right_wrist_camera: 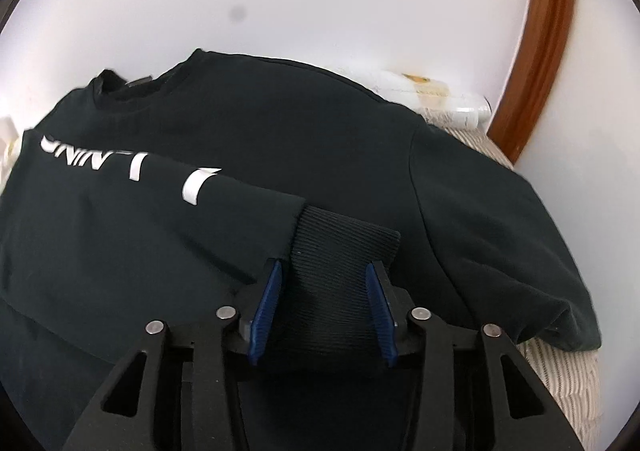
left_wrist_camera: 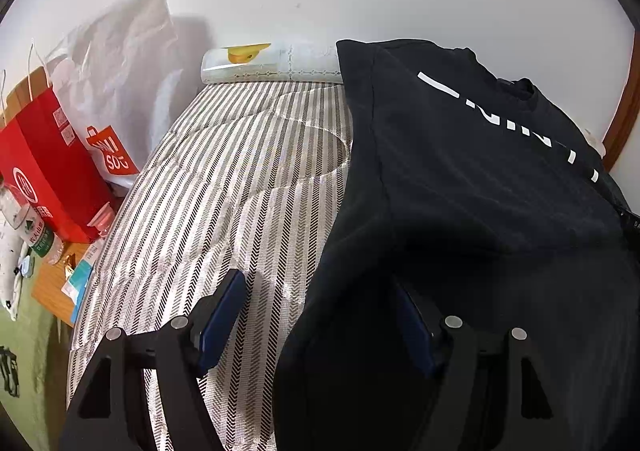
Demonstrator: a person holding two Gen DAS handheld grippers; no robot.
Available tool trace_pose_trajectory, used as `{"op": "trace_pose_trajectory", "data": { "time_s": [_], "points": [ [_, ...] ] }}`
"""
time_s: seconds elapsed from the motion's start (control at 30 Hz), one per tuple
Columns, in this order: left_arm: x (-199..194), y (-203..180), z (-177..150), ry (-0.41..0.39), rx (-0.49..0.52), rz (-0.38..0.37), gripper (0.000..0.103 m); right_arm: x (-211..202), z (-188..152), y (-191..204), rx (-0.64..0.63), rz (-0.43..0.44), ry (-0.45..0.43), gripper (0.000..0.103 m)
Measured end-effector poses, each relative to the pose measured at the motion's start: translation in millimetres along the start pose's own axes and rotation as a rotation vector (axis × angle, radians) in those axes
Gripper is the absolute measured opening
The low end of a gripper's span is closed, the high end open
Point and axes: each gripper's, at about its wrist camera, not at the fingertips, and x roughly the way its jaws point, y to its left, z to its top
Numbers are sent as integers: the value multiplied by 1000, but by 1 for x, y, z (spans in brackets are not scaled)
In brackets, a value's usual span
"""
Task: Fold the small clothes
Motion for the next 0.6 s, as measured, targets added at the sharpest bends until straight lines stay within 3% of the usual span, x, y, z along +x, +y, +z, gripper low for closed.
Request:
{"op": "trace_pose_trajectory", "data": {
  "time_s": [0.13, 0.23, 0.47, 0.6],
  "points": [
    [-5, -4, 0, -19, 18, 18, 71, -1, -2, -4, 25, 1, 1, 53],
    [-17, -16, 2, -54, 56, 86, 71, -11, -4, -11, 51, 6, 12, 53],
    [-64, -60, 7, -94, 82, 19, 75, -81, -11, -59, 116, 45, -51, 53],
    [-97, -90, 7, -133, 97, 8, 77, -115, -25, -86, 123, -32, -100, 53]
  ]
}}
